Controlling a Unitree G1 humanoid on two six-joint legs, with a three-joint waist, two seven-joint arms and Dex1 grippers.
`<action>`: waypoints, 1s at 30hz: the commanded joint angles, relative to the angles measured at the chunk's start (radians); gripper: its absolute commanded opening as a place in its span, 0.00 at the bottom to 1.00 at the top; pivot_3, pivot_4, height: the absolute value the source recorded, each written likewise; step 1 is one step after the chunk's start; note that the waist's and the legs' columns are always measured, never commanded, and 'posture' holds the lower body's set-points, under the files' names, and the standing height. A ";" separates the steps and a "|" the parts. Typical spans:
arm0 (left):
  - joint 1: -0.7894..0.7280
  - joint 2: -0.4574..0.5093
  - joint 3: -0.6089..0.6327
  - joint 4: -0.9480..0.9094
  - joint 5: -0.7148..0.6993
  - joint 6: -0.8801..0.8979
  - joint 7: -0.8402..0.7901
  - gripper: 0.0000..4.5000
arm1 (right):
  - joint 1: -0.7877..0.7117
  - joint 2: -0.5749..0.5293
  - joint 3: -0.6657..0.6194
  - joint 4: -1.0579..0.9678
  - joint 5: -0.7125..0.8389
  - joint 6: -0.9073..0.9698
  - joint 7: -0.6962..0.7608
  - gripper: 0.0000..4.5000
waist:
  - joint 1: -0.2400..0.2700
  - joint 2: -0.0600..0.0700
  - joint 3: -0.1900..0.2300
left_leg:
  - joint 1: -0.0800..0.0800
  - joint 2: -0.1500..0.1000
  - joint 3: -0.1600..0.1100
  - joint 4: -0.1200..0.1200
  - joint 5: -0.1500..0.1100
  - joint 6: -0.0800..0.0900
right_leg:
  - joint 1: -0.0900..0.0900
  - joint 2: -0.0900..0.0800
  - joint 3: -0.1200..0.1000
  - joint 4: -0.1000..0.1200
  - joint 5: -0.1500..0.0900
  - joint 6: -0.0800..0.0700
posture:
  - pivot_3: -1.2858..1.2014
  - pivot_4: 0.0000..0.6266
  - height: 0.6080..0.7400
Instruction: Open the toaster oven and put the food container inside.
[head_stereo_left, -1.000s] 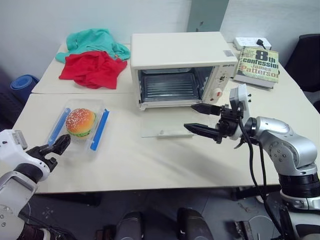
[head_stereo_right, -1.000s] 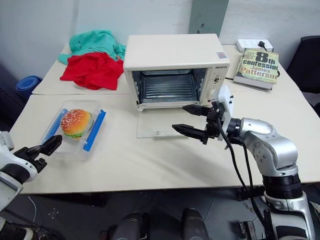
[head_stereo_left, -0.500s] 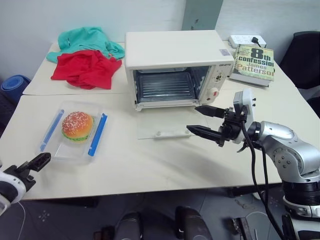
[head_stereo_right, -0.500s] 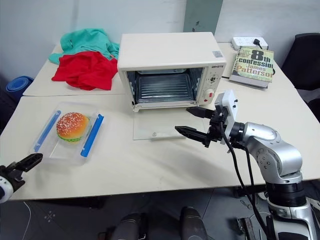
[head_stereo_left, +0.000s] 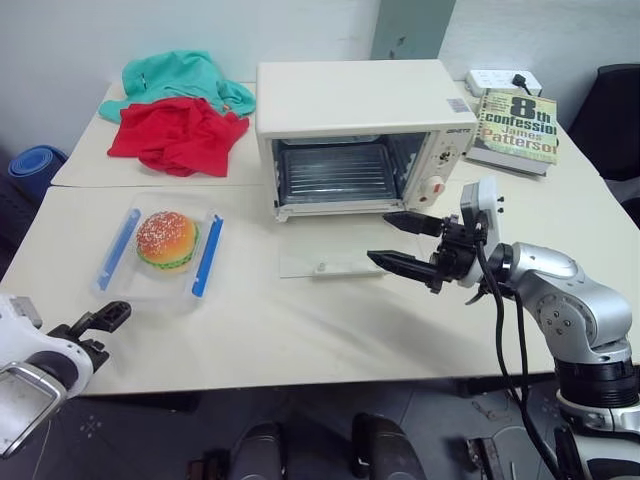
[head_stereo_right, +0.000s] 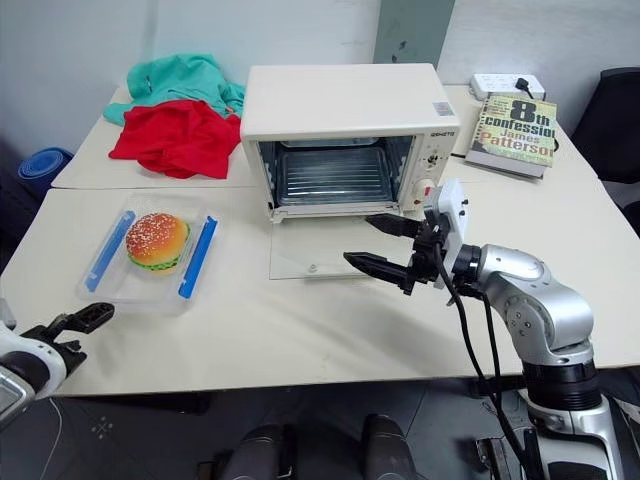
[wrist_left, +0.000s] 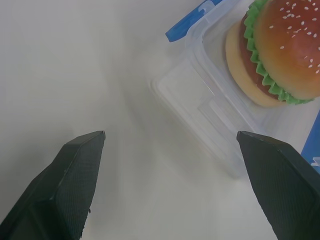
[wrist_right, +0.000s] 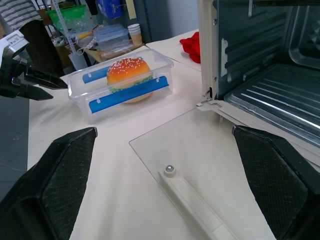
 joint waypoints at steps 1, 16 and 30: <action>-0.018 0.035 0.009 0.013 -0.009 -0.018 -0.029 0.99 | 0.018 -0.012 -0.042 -0.062 0.022 -0.004 -0.015 1.00 | 0.003 0.000 0.000 | 0.000 0.000 0.000 0.000 0.000 0.000 | 0.000 0.001 0.000 0.000 0.000 0.000 | 0.52 0.24 1.00; -0.182 -0.034 -0.066 0.052 -0.009 -0.043 -0.023 0.99 | 0.016 -0.037 -0.065 -0.083 0.033 -0.012 -0.010 1.00 | 0.005 0.000 0.000 | 0.000 0.005 0.002 0.001 -0.002 -0.003 | -0.001 0.010 0.000 -0.001 0.002 0.003 | 0.52 0.24 1.00; -0.502 -0.081 -0.177 0.275 -0.009 0.008 0.322 0.63 | 0.019 -0.119 -0.076 -0.207 0.126 0.025 0.077 1.00 | 0.010 0.000 0.000 | 0.000 0.005 0.002 0.001 -0.002 -0.004 | -0.001 0.012 0.000 0.000 0.006 0.011 | 0.52 0.24 1.00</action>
